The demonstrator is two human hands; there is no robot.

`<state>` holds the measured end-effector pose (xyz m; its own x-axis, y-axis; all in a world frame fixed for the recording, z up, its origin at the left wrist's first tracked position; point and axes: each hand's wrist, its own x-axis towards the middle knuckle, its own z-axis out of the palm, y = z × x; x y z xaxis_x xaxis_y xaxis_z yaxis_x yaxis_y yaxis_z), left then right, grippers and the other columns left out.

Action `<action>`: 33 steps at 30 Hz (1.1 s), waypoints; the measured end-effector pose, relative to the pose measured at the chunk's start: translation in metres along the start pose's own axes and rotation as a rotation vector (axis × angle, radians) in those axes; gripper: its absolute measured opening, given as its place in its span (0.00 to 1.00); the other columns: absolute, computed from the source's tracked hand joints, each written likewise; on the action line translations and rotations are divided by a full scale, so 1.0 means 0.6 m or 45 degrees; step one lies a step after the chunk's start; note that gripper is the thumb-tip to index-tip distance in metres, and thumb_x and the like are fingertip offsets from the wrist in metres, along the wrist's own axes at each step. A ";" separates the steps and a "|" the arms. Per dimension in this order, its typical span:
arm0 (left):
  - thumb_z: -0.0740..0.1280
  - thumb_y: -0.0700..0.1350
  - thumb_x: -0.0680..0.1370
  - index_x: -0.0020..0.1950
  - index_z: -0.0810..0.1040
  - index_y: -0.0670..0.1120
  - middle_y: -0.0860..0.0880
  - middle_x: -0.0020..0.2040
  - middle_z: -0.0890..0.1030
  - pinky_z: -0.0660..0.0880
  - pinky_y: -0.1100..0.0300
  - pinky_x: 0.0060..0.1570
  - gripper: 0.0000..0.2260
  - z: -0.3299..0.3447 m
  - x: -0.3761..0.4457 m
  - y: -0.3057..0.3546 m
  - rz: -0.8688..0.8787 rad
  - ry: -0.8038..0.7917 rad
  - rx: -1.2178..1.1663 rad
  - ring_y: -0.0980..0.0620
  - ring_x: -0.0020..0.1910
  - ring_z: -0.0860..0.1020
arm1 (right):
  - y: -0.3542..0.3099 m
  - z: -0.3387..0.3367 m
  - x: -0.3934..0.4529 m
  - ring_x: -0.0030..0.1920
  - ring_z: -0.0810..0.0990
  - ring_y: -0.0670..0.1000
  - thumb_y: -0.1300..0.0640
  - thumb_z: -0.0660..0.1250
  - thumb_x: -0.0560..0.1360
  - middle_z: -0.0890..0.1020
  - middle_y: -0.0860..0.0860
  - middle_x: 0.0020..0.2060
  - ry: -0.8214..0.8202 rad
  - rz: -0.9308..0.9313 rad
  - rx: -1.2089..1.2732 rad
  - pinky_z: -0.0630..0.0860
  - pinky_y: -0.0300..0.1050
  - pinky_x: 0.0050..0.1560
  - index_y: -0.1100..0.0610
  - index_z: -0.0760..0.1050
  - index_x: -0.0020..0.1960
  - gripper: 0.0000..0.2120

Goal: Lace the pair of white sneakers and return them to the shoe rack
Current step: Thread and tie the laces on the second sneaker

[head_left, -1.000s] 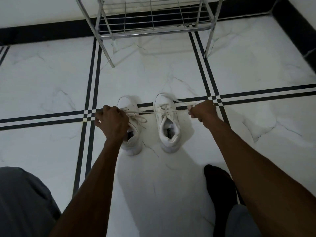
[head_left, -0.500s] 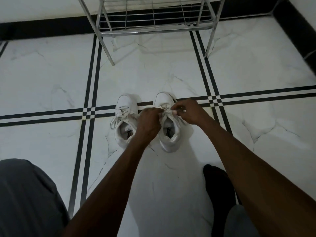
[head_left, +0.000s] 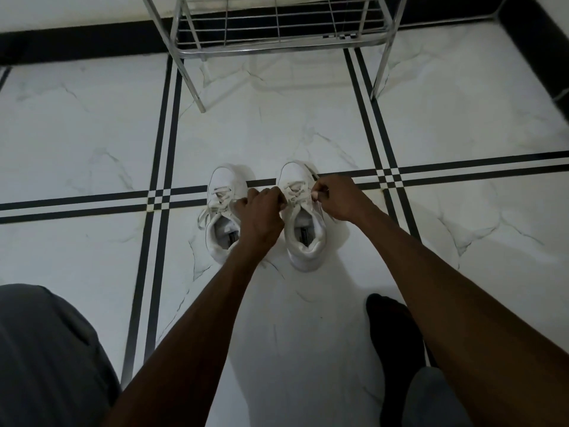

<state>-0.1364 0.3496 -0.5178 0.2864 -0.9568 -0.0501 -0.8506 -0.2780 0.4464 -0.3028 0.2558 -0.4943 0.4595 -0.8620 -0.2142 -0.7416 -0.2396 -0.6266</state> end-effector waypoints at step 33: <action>0.65 0.38 0.77 0.56 0.75 0.43 0.43 0.53 0.82 0.70 0.45 0.57 0.09 0.008 -0.024 0.016 -0.110 -0.019 0.029 0.38 0.58 0.76 | 0.015 0.022 -0.031 0.43 0.83 0.53 0.61 0.71 0.75 0.86 0.54 0.41 0.116 0.011 0.043 0.80 0.49 0.46 0.58 0.82 0.43 0.02</action>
<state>-0.1512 0.3605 -0.5172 0.3529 -0.9302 -0.1007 -0.8328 -0.3613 0.4195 -0.3116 0.2753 -0.5060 0.4058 -0.9013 -0.1517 -0.7275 -0.2180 -0.6506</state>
